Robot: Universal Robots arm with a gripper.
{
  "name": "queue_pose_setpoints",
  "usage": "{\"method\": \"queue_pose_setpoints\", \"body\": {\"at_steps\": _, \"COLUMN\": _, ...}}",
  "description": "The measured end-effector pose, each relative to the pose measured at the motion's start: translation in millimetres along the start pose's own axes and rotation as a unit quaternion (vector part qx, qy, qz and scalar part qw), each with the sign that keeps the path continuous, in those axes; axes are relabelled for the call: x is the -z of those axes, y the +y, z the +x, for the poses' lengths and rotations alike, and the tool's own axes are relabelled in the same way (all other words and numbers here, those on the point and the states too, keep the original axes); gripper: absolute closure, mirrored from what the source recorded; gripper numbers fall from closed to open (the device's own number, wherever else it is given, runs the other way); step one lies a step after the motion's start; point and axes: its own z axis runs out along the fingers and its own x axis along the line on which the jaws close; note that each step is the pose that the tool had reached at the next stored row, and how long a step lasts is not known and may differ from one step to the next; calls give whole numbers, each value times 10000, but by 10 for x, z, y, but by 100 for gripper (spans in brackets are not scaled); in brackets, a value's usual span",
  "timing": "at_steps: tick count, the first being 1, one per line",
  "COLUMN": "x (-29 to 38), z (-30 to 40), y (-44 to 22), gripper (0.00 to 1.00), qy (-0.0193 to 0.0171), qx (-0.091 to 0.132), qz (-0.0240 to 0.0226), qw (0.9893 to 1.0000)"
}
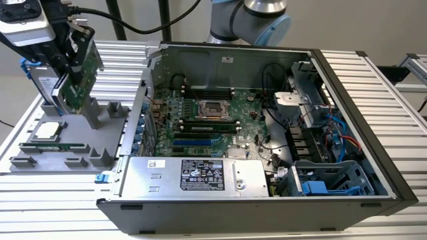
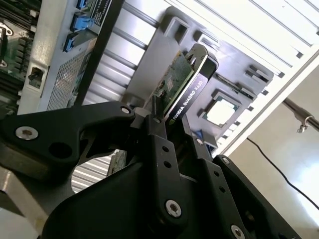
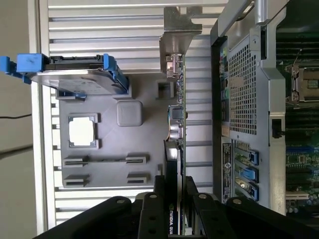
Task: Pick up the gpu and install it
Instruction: 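Pick up the gpu and move the gpu toward the slot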
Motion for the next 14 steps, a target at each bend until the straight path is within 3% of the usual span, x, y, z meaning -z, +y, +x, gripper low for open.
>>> {"method": "queue_pose_setpoints", "body": {"at_steps": 14, "x": 220, "z": -4, "y": 10, "gripper": 100, "qy": 0, "qx": 0, "qz": -1, "qw": 10000}}
